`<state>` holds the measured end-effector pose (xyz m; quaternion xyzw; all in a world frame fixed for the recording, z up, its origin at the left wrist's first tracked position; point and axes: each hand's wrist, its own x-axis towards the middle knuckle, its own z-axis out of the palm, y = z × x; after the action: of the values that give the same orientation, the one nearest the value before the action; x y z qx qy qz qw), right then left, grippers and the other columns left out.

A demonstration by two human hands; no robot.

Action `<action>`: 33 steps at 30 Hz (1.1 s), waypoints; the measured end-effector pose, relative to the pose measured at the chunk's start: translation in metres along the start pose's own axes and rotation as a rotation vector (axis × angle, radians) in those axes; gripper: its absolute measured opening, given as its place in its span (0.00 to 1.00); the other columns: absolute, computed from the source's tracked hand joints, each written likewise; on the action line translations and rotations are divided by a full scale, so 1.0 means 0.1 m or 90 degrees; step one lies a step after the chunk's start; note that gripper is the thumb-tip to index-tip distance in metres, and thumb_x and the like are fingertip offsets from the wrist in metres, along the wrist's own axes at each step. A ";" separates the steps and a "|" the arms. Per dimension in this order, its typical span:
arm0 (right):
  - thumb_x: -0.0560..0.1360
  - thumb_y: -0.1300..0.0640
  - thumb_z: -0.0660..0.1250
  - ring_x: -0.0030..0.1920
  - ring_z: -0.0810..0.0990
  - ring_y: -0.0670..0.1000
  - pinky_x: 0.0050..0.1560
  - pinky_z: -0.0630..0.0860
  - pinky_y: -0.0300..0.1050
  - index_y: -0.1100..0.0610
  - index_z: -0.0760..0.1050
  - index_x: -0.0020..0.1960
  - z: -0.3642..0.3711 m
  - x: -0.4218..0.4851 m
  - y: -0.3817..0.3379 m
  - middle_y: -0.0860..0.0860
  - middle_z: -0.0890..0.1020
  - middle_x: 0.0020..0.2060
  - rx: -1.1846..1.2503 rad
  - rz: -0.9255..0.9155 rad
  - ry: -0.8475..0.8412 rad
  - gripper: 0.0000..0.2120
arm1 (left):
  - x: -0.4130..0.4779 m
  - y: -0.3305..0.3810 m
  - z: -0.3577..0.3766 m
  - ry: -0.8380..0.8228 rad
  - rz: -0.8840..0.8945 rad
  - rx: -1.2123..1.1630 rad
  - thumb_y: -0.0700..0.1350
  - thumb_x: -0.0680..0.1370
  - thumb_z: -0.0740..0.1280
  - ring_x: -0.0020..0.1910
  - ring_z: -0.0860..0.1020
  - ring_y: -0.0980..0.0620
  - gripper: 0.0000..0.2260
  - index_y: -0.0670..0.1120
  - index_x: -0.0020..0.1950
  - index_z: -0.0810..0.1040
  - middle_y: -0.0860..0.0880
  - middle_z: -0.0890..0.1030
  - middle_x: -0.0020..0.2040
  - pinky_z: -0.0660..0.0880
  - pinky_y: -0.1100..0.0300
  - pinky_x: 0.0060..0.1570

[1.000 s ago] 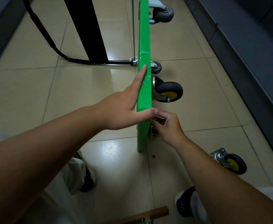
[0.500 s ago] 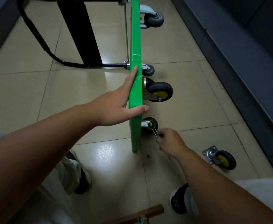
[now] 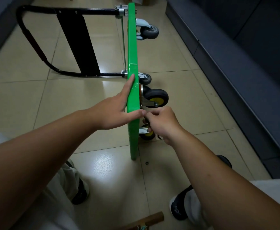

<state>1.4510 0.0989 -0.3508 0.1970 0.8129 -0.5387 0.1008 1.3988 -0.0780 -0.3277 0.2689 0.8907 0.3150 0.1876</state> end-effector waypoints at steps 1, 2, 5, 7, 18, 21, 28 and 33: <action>0.82 0.56 0.65 0.34 0.79 0.49 0.33 0.74 0.43 0.50 0.82 0.45 0.00 -0.02 -0.03 0.51 0.85 0.43 0.000 -0.001 -0.011 0.10 | 0.00 0.00 0.00 0.000 0.000 0.002 0.76 0.69 0.60 0.59 0.80 0.45 0.49 0.68 0.75 0.27 0.47 0.64 0.80 0.80 0.47 0.58; 0.82 0.56 0.64 0.35 0.80 0.48 0.34 0.75 0.42 0.50 0.82 0.49 0.00 -0.03 -0.05 0.51 0.84 0.44 0.000 -0.003 -0.022 0.09 | 0.00 0.00 -0.01 0.000 -0.001 0.005 0.76 0.68 0.60 0.59 0.80 0.45 0.49 0.68 0.74 0.27 0.47 0.64 0.80 0.79 0.47 0.58; 0.83 0.58 0.63 0.35 0.80 0.47 0.34 0.76 0.38 0.56 0.81 0.62 -0.02 -0.01 -0.06 0.51 0.84 0.48 0.025 0.009 -0.067 0.11 | 0.01 0.01 0.00 -0.005 -0.001 0.008 0.76 0.68 0.60 0.58 0.80 0.45 0.49 0.69 0.74 0.26 0.46 0.64 0.80 0.79 0.46 0.58; 0.83 0.59 0.63 0.34 0.82 0.47 0.37 0.78 0.38 0.58 0.81 0.63 -0.05 0.00 -0.06 0.51 0.84 0.48 0.033 0.007 -0.090 0.12 | 0.01 0.01 0.00 -0.004 0.001 0.011 0.75 0.69 0.60 0.57 0.81 0.45 0.49 0.68 0.74 0.26 0.46 0.63 0.80 0.80 0.47 0.57; 0.81 0.58 0.67 0.49 0.86 0.49 0.54 0.83 0.49 0.52 0.83 0.61 0.18 0.04 0.35 0.49 0.86 0.51 0.062 -0.069 -0.112 0.10 | -0.01 0.03 0.00 0.009 -0.010 0.020 0.70 0.73 0.61 0.52 0.81 0.48 0.47 0.66 0.75 0.26 0.46 0.67 0.77 0.79 0.51 0.54; 0.80 0.59 0.69 0.51 0.86 0.52 0.54 0.84 0.50 0.52 0.82 0.63 0.23 0.09 0.49 0.50 0.86 0.52 0.126 -0.078 -0.109 0.12 | -0.01 0.02 0.00 0.003 -0.012 0.013 0.70 0.73 0.61 0.54 0.81 0.46 0.47 0.66 0.75 0.26 0.46 0.65 0.78 0.79 0.48 0.57; 0.79 0.61 0.70 0.56 0.85 0.49 0.54 0.82 0.42 0.56 0.79 0.68 0.13 0.35 0.71 0.50 0.85 0.57 0.157 -0.101 -0.140 0.17 | 0.02 0.00 -0.01 -0.005 0.001 0.014 0.70 0.73 0.62 0.54 0.81 0.47 0.48 0.65 0.76 0.26 0.47 0.65 0.79 0.79 0.49 0.56; 0.79 0.64 0.68 0.57 0.83 0.48 0.55 0.81 0.40 0.48 0.81 0.61 0.24 0.51 0.81 0.50 0.84 0.56 0.120 -0.170 -0.123 0.15 | 0.02 -0.02 -0.01 -0.003 0.012 0.019 0.69 0.76 0.64 0.53 0.81 0.48 0.48 0.63 0.77 0.26 0.49 0.67 0.77 0.78 0.50 0.56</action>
<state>1.4389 0.1152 -0.4468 0.0432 0.7646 -0.6372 0.0869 1.3955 -0.0785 -0.3283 0.2806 0.8924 0.3024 0.1831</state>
